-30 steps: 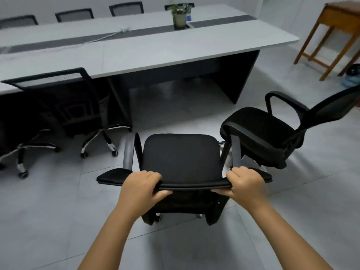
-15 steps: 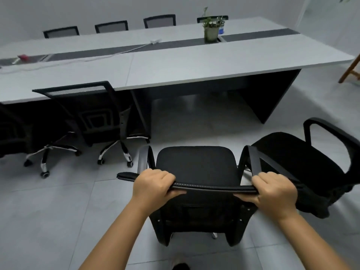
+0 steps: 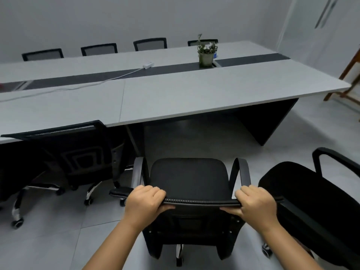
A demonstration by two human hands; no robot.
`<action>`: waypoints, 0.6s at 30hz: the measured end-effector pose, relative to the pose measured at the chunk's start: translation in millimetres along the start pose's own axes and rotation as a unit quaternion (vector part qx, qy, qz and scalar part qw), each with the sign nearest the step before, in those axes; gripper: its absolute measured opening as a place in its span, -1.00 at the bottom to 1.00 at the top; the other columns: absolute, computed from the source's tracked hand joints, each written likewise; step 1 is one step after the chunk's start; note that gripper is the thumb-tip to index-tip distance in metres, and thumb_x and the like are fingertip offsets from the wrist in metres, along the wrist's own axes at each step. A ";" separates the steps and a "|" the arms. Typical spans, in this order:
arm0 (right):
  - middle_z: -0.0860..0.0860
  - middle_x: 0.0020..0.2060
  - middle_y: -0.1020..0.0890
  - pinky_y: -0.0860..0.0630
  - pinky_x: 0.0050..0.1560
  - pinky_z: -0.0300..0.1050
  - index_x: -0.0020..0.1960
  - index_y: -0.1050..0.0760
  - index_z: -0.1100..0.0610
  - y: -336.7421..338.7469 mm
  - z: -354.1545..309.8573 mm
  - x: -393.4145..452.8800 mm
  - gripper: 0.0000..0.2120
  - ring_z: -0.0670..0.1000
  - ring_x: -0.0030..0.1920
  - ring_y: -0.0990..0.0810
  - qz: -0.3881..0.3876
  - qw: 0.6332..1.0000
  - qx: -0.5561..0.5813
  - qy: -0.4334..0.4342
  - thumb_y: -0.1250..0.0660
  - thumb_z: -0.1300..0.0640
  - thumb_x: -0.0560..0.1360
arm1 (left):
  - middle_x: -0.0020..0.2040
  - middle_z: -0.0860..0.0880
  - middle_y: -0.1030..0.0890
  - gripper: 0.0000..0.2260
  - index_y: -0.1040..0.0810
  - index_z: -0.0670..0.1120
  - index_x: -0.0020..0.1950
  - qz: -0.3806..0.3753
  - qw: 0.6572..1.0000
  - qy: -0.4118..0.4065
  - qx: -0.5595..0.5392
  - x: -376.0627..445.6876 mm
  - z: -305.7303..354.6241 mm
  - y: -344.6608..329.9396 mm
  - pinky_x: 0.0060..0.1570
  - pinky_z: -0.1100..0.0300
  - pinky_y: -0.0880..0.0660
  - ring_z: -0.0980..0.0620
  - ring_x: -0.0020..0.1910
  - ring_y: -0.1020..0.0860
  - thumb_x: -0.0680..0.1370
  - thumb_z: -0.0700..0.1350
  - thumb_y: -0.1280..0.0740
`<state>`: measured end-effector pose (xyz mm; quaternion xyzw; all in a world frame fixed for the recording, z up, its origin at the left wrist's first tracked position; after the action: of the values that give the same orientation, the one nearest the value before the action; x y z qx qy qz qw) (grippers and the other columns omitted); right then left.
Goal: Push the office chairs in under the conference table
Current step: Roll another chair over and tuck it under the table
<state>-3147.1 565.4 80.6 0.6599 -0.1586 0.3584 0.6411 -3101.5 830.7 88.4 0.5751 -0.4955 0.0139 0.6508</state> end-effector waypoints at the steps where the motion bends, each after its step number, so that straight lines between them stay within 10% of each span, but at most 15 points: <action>1: 0.03 -0.66 -0.35 -0.25 -0.61 -0.27 -0.59 -0.30 0.16 -7.3 -0.9 8.9 -0.30 0.03 -0.65 -0.34 0.006 1.000 -0.002 0.000 -0.02 -0.34 0.49 | -0.58 0.03 -0.47 -0.37 -0.51 -0.09 -0.50 0.000 1.000 -0.002 -0.001 5.8 -10.5 -5.8 -0.39 0.20 -0.21 0.05 -0.60 -0.46 0.57 0.24 0.02; 18: 0.05 -0.65 -0.35 -0.24 -0.61 -0.24 -0.57 -0.33 0.17 -135.2 45.4 141.5 -0.30 0.05 -0.64 -0.34 0.010 0.999 0.005 0.030 0.01 -0.33 0.50 | -0.59 0.00 -0.45 -0.36 -0.50 -0.12 -0.50 -0.018 1.000 0.019 0.013 93.3 -125.0 -109.4 -0.59 0.25 -0.34 0.03 -0.61 -0.43 0.57 0.23 0.03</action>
<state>-2946.4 574.5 80.9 0.6502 -0.1443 0.3857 0.6385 -2911.1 837.6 88.8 0.5921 -0.4727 0.0197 0.6524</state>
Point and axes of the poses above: each hand's wrist, its own x-axis towards the middle knuckle, its own y-axis out of the back of the hand, z = x × y, the point moved 2 cm from there along x, towards the middle knuckle
